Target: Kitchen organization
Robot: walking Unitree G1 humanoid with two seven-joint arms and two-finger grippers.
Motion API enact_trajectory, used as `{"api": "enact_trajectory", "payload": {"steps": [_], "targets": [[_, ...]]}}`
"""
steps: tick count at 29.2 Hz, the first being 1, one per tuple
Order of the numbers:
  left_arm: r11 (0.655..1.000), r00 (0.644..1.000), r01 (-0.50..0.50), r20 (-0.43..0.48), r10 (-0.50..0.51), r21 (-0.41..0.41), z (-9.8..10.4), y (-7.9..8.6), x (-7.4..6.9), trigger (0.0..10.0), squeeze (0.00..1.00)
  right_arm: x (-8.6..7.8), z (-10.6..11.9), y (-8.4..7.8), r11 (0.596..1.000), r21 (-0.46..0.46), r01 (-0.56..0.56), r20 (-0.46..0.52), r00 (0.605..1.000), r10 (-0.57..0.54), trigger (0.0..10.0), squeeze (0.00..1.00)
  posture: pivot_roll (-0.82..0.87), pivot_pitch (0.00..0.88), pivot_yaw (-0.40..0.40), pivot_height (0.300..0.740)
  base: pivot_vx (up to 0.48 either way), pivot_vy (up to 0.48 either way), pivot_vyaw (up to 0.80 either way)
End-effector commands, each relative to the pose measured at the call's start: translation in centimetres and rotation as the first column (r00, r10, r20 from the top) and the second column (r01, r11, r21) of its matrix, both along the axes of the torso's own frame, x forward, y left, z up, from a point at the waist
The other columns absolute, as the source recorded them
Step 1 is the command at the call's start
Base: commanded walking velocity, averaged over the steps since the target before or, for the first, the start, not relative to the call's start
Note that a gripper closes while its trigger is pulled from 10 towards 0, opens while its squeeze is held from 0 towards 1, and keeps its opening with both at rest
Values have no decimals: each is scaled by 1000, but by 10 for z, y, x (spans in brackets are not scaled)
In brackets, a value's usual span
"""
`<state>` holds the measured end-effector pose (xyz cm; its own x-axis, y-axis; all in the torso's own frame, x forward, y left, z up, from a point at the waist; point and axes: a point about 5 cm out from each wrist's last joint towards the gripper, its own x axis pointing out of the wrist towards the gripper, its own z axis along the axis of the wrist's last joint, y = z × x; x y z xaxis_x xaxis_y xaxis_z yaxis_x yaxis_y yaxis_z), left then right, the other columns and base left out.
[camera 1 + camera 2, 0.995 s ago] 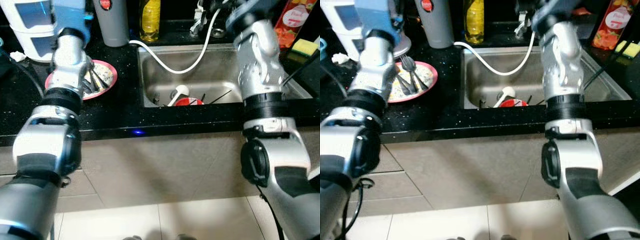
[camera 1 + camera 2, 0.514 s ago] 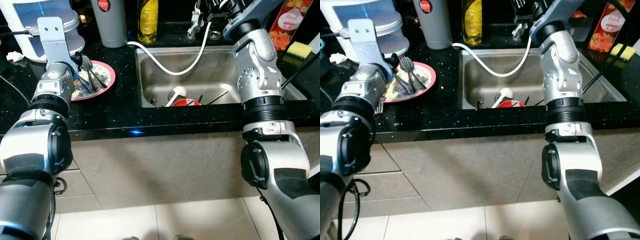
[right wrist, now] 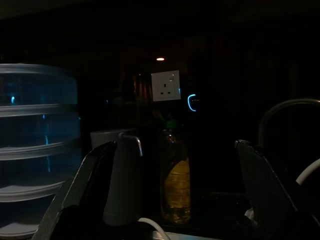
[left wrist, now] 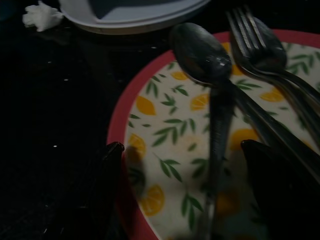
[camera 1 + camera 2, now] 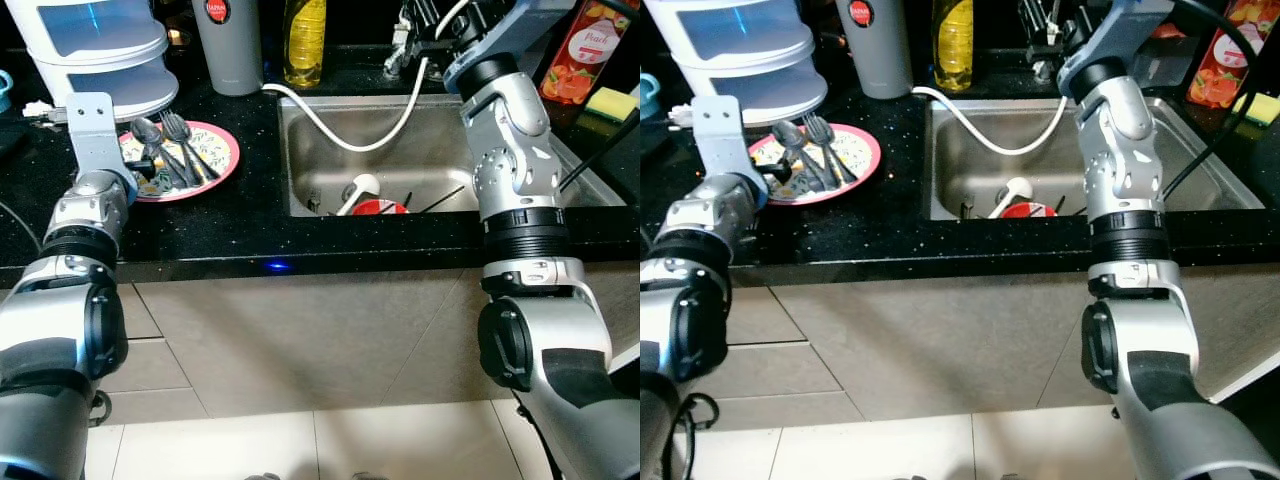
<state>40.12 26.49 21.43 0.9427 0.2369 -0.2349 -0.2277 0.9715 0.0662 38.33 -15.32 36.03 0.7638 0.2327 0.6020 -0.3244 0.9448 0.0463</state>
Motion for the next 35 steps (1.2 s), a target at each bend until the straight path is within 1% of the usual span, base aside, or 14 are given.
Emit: {"api": "enact_trajectory", "payload": {"steps": [1, 2, 4, 5, 8, 11, 18, 21, 24, 25, 26, 30, 32, 35], "targets": [[1000, 998, 5, -56, -4, 11, -6, 9, -5, 9255, 0, -1, -2, 0, 1000, 21, -5, -6, 1000, 5, 10000, 0, 111, 3, -3, 740, 0, 0, 0], [1000, 997, 20, -70, -20, 4, -9, 9, -5, 4431, 0, -1, -2, 0, 1000, 23, -6, -5, 1000, 6, 10000, 0, 110, 0, 2, 740, 0, 0, 0], [999, 994, 43, -95, -44, -17, -16, 7, -7, 3255, 0, -2, -2, -1, 1000, 26, -3, -3, 1000, 3, 10000, 0, 109, 0, 6, 740, 0, 0, 0], [997, 992, 53, -115, -59, -48, -23, 5, -8, 0, 0, -3, -1, -2, 1000, 29, 0, -3, 1000, 0, 10000, 0, 108, 0, 8, 740, 0, 0, 0], [996, 989, 61, -128, -69, -70, -27, 4, -9, 0, 0, -3, -1, -3, 1000, 31, 2, -4, 1000, -2, 10000, 0, 108, 0, 8, 740, 0, 0, 0], [989, 981, 35, -186, -61, -144, -52, 3, -17, 0, 0, -3, -1, -2, 1000, 30, 1, -2, 1000, -1, 10000, 0, 97, 0, 3, 740, 0, 0, 0], [986, 981, 24, -184, -54, -166, -56, 1, -18, 0, 0, -3, 0, -1, 1000, 26, -6, -6, 1000, 6, 10000, 0, 98, 0, -7, 740, 0, 0, 0], [984, 992, 60, -97, -77, -169, -41, -4, -11, 0, 0, -3, 1, 4, 1000, 25, -18, -4, 1000, 18, 10000, 0, 105, 0, -13, 740, 0, 0, 0], [988, 991, 128, 48, -124, -85, -18, -13, -3, 0, 0, -4, 0, 7, 999, 29, -27, -4, 1000, 27, 10000, 0, 107, 0, -11, 740, 0, 0, 0], [990, 989, 128, 79, -123, -65, -12, -15, -2, 6000, 0, -4, 0, 7, 999, 30, -28, -4, 1000, 28, 10000, 0, 107, 0, -11, 740, 0, 0, 0], [989, 984, 143, 114, -137, -44, -6, -18, 0, 10000, 0, -4, 0, 7, 999, 31, -28, -4, 1000, 28, 10000, 0, 107, 0, -11, 740, 0, 0, 0], [981, 952, 192, 243, -188, 7, 28, -37, 7, 10000, 0, -5, 0, 5, 999, 38, -22, -3, 1000, 22, 10000, 0, 103, 0, -6, 740, 0, 0, 0], [980, 944, 200, 263, -197, 13, 35, -42, 8, 10000, 0, -6, 0, 4, 999, 42, -21, -3, 1000, 21, 10000, 0, 103, 0, -6, 740, 0, 0, 0], [965, 915, 261, 310, -257, 29, 58, -70, 15, 10000, 0, -5, 0, 3, 998, 54, -20, -7, 1000, 20, 10000, 0, 108, 0, 3, 740, 0, 0, 0]]}}
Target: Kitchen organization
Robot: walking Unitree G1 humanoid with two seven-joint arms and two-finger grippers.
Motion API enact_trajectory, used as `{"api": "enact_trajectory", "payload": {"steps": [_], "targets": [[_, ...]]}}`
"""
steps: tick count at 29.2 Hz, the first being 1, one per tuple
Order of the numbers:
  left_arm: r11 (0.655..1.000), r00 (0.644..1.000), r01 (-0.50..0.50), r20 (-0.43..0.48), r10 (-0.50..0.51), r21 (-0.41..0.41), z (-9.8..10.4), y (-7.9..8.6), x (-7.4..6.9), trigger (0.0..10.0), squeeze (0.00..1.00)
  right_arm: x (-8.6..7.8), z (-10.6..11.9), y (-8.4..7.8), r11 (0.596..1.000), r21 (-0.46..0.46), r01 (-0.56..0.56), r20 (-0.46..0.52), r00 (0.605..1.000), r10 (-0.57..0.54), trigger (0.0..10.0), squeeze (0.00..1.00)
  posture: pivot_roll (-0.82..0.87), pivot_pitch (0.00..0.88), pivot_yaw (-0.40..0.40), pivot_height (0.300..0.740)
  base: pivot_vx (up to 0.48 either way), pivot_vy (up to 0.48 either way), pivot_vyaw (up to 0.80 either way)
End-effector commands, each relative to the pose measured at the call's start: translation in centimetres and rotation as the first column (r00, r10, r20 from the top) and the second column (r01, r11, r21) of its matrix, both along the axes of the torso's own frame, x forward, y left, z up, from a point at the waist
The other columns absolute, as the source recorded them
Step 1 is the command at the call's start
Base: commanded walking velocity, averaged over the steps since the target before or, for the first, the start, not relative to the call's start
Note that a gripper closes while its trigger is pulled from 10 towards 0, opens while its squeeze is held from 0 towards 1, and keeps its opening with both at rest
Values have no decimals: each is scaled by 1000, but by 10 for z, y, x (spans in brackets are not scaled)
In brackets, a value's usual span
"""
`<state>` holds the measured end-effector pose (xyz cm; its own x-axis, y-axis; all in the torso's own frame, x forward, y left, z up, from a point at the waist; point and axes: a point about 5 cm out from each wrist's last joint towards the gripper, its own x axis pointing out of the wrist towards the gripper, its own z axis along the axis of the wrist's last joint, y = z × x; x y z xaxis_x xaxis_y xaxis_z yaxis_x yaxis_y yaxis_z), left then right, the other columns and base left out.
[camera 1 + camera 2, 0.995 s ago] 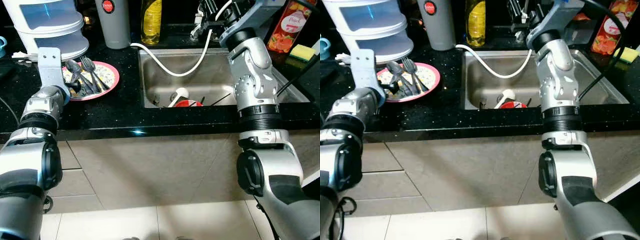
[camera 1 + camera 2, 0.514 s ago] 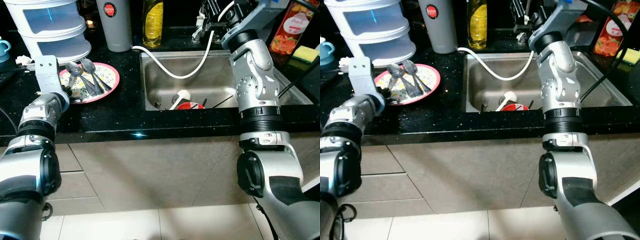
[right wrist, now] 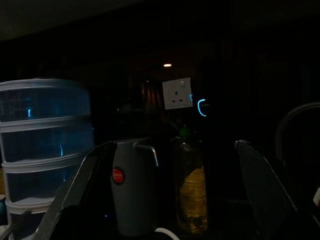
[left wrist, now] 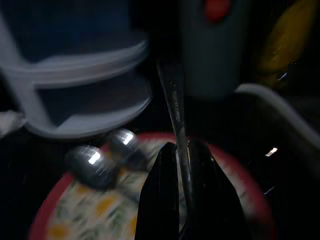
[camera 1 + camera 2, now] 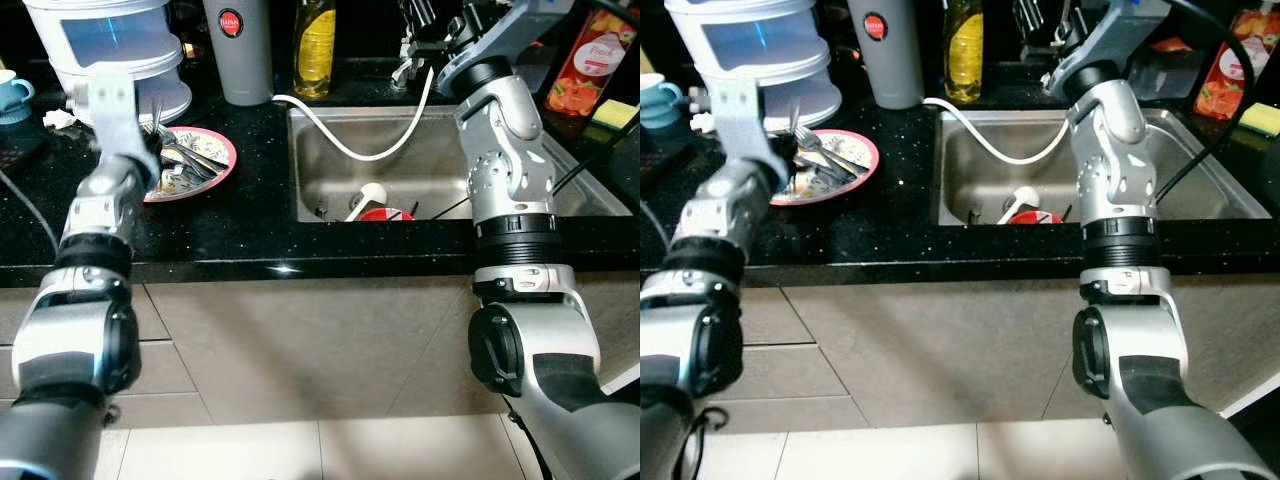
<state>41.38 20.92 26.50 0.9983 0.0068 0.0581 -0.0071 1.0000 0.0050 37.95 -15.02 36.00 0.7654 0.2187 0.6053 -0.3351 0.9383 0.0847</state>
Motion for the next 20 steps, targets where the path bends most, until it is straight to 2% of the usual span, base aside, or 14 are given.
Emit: {"api": "enact_trajectory", "payload": {"steps": [1, 2, 3, 4, 5, 7, 9, 11, 13, 17, 18, 20], "targets": [[995, 995, 95, 38, -95, 10, 12, -33, 5, 10000, 0, -1, -1, 1, 1000, 28, -15, 1, 1000, 15, 10000, 0, 113, 0, -1, 740, 0, 0, 0], [995, 995, 95, 38, -95, 10, 12, -33, 5, 10000, 0, -1, -1, 1, 1000, 28, -15, 1, 1000, 15, 10000, 0, 113, 0, -1, 740, 0, 0, 0], [982, 981, 186, 53, -187, 20, 13, -60, 7, 10000, 0, -1, -2, 3, 999, 37, -21, 1, 1000, 21, 10000, 0, 120, 6, -9, 740, 0, 0, 0], [969, 967, 246, 62, -248, 28, 13, -79, 7, 10000, 0, -1, -3, 4, 999, 42, -26, 0, 1000, 26, 10000, 0, 119, 9, -9, 740, 0, 0, 0], [969, 967, 246, 62, -248, 28, 13, -79, 7, 10000, 0, -1, -3, 4, 999, 42, -26, 0, 1000, 26, 10000, 0, 119, 9, -9, 740, 0, 0, 0], [927, 926, 374, 46, -374, 5, 3, -118, 4, 10000, 0, -2, -5, 10, 999, 35, -42, -4, 999, 42, 10000, 0, 114, 9, -11, 740, 0, 0, 0], [901, 902, 432, 21, -431, -35, -7, -137, 1, 10000, 0, -3, -6, 14, 998, 35, -57, -3, 998, 57, 10000, 0, 108, 14, -12, 740, 0, 0, 0], [895, 896, 444, 11, -444, -52, -10, -142, 1, 10000, 0, -3, -5, 15, 997, 37, -62, -2, 998, 62, 10000, 0, 108, 14, -12, 740, 0, 0, 0], [885, 884, 462, -46, -465, -65, -19, -151, 1, 10000, 0, -3, -4, 18, 996, 44, -81, 4, 997, 80, 10000, 0, 108, 28, -12, 740, 0, 0, 0], [888, 884, 457, -90, -459, -47, -27, -153, 1, 10000, 0, -5, -3, 21, 994, 41, -101, 8, 995, 101, 10000, 0, 105, 35, -13, 740, 0, 0, 0], [890, 884, 455, -103, -456, -40, -31, -152, 1, 10000, 1000, -6, -5, 23, 993, 37, -109, 3, 994, 109, 10000, 0, 101, 47, -15, 740, 0, 0, 0], [889, 884, 456, -95, -457, -34, -32, -151, 0, 10000, 1000, -6, -6, 23, 993, 37, -112, -1, 994, 112, 10000, 0, 101, 47, -15, 740, 0, 0, 0]]}}
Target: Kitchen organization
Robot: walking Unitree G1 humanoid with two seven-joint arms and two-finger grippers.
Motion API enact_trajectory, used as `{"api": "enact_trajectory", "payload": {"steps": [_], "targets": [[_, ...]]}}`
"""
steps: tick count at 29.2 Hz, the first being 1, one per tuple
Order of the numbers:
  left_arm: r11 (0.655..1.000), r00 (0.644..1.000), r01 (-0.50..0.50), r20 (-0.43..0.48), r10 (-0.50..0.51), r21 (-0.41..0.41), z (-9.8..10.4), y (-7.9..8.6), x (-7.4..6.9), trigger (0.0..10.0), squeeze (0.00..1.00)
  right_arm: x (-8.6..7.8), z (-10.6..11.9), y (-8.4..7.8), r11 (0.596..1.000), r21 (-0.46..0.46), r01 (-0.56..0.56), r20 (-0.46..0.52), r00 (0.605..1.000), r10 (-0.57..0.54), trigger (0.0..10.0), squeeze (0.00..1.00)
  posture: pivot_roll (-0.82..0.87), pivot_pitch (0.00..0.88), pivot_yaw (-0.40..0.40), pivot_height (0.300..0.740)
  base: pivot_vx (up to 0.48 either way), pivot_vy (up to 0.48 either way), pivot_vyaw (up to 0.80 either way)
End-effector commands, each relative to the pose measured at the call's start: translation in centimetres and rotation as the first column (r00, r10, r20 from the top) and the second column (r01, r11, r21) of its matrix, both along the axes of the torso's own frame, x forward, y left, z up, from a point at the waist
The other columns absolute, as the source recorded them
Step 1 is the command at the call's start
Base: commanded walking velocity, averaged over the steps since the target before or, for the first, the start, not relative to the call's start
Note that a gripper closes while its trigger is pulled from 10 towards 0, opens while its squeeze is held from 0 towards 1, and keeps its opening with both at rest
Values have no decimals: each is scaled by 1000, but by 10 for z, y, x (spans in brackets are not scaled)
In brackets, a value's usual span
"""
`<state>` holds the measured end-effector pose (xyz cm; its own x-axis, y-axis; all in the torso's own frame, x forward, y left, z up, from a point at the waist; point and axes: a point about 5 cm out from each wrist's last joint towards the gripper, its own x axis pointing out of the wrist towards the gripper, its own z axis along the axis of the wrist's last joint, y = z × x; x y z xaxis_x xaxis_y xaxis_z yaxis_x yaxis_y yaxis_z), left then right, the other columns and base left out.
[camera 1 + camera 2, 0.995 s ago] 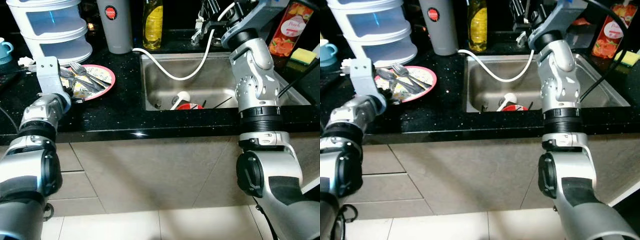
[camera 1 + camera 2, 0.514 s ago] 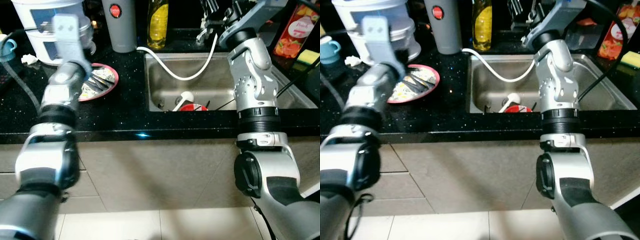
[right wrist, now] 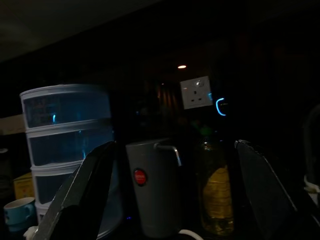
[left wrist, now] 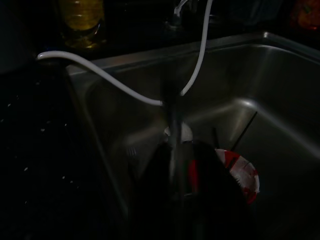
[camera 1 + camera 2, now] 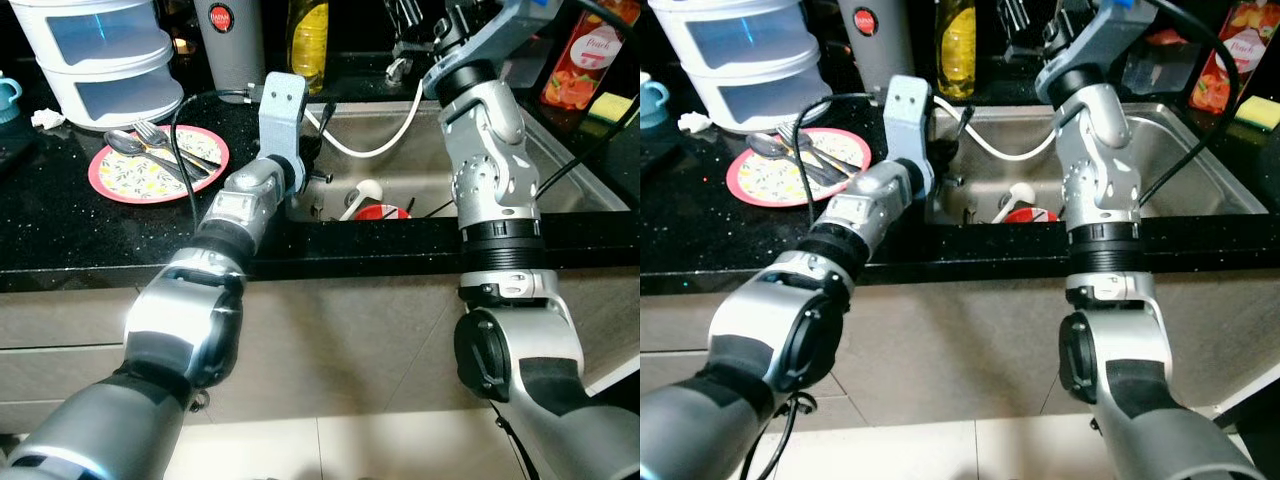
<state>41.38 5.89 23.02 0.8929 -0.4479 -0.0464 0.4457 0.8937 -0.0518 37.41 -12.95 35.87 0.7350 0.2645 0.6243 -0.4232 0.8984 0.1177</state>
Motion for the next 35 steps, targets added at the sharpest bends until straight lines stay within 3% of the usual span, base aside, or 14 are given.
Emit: {"api": "enact_trajectory", "payload": {"steps": [1, 7, 8, 9, 12, 14, 16, 17, 20, 25, 30, 31, 32, 35], "targets": [[1000, 999, 9, 36, -9, 6, 4, 0, 0, 10000, 1000, -1, -4, 3, 1000, -4, -21, -15, 1000, 21, 10000, 0, 100, 58, -23, 740, 0, 0, 0], [996, 980, 51, 195, -35, -77, 28, 1, -1, 10000, 1000, -1, -4, 6, 999, -5, -36, -16, 999, 36, 10000, 0, 106, 53, -37, 740, 0, 0, 0], [998, 975, 42, 221, -32, -44, 33, 2, 0, 10000, 820, -1, -4, 7, 999, -6, -42, -16, 999, 42, 10000, 0, 106, 53, -37, 740, 0, 0, 0], [1000, 972, 21, 232, -18, -9, 35, 4, 1, 10000, 0, 0, -3, 9, 999, -7, -47, -16, 999, 47, 10000, 0, 116, 50, -39, 740, 0, 0, 0], [988, 974, -105, 213, 78, 117, 37, 18, 6, 10000, 0, -1, -3, 12, 998, -6, -55, -16, 998, 55, 10000, 0, 116, 50, -35, 740, 0, 0, 0], [988, 974, -105, 213, 78, 117, 37, 18, 6, 10000, 0, -1, -3, 12, 998, -6, -55, -16, 998, 55, 10000, 0, 116, 50, -35, 740, 0, 0, 0], [936, 963, -268, 108, 249, 229, 29, 48, 12, 10000, 0, -1, -4, 11, 999, -7, -54, -17, 998, 53, 10000, 0, 122, 49, -26, 740, 0, 0, 0], [936, 963, -268, 108, 249, 229, 29, 48, 12, 10000, 0, -1, -4, 11, 999, -7, -54, -17, 998, 53, 10000, 0, 122, 49, -26, 740, 0, 0, 0], [833, 837, -545, 115, 535, 92, 46, 108, 13, 10000, 0, -2, -8, 8, 999, -9, -43, -23, 999, 42, 10000, 0, 123, 45, -18, 740, 0, 0, 0], [792, 805, -594, 100, 585, 142, 29, 145, 8, 10000, 0, -3, -8, 7, 999, -10, -42, -24, 999, 42, 10000, 0, 125, 40, -22, 740, 0, 0, 0], [738, 738, -673, -36, 674, 43, 21, 171, 4, 10000, 0, -4, -4, 15, 998, -19, -67, -11, 998, 67, 10000, 0, 111, 40, -26, 740, 0, 0, 0], [750, 748, -661, -78, 659, 5, 19, 169, 4, 10000, 318, -4, -3, 16, 997, -20, -72, -9, 997, 72, 10000, 0, 103, 39, -26, 740, 0, 0, 0], [746, 743, -664, -143, 654, -41, 15, 169, 4, 10000, 1000, -5, -3, 17, 997, -23, -76, -8, 997, 76, 10000, 0, 103, 39, -26, 740, 0, 0, 0], [731, 729, -679, -174, 662, -67, 13, 170, 4, 10000, 1000, -6, -4, 17, 997, -26, -76, -10, 997, 75, 10000, 0, 81, 42, -21, 740, 0, 0, 0]]}}
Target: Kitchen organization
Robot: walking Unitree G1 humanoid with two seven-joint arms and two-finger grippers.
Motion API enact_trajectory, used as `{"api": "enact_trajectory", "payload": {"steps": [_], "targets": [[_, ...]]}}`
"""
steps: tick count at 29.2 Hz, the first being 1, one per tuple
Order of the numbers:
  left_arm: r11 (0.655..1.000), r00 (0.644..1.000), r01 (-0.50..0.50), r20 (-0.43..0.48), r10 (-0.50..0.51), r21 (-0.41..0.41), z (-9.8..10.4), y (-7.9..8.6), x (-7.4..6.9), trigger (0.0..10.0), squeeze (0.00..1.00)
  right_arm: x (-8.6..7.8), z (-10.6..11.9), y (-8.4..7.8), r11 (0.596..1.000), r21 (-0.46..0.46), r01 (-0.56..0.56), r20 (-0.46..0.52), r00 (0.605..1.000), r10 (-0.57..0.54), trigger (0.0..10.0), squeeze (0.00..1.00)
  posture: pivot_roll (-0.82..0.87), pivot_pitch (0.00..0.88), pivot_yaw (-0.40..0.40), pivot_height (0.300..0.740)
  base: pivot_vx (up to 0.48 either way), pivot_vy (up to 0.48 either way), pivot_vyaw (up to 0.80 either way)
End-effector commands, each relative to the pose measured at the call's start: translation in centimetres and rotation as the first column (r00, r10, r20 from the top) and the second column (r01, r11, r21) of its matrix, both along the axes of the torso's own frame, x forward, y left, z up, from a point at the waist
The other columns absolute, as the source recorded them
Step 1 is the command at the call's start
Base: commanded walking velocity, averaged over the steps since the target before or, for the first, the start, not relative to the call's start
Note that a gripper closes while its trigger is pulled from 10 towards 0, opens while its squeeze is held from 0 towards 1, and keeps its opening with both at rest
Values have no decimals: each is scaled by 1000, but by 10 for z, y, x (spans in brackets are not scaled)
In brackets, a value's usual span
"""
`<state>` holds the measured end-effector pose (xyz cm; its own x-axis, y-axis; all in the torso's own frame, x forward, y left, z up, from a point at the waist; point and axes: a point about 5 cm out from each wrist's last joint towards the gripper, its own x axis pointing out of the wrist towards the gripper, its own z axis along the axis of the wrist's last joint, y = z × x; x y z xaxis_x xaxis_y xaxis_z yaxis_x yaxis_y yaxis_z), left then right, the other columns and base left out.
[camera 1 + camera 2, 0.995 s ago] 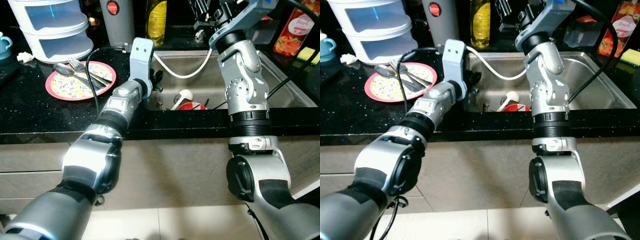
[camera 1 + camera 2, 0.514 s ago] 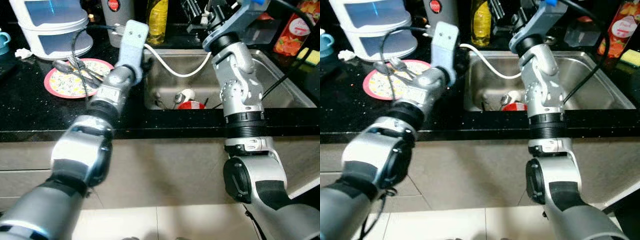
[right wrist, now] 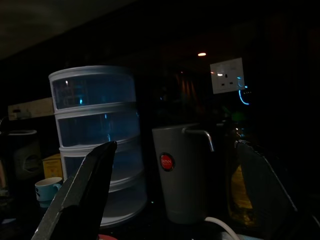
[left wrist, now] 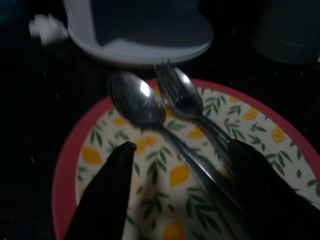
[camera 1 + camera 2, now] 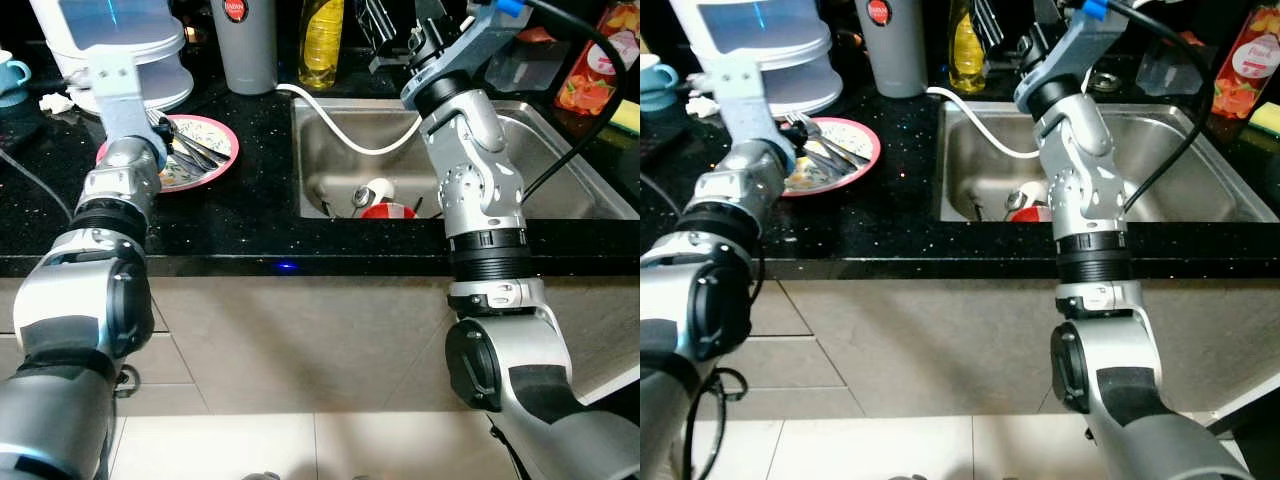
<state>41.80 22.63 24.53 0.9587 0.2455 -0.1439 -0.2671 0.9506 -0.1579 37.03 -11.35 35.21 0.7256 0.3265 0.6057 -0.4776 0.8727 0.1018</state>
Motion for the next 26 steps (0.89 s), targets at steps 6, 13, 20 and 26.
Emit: {"api": "enact_trajectory", "payload": {"steps": [6, 13, 20, 26], "targets": [[991, 999, -46, -5, 46, -128, -3, 4, -1, 10000, 1000, -5, 4, -1, 1000, -9, -6, 3, 1000, 6, 10000, 0, 55, 56, -20, 740, 0, 0, 0], [951, 999, 28, 43, -15, -307, -4, -3, 1, 10000, 0, -10, 6, -2, 1000, -26, -3, 5, 1000, 3, 10000, 0, 10, 95, -9, 740, 0, 0, 0], [994, 997, -60, 48, 65, -89, -2, 9, -2, 10000, 0, -12, -3, 10, 992, -123, -24, -12, 1000, 23, 10000, 0, 2, 103, -2, 740, 0, 0, 0], [992, 978, -126, 164, 125, -6, -2, 40, -27, 10000, 0, -13, -10, 16, 994, -83, -75, -46, 996, 71, 10000, 0, 93, 76, -21, 740, 0, 0, 0]]}}
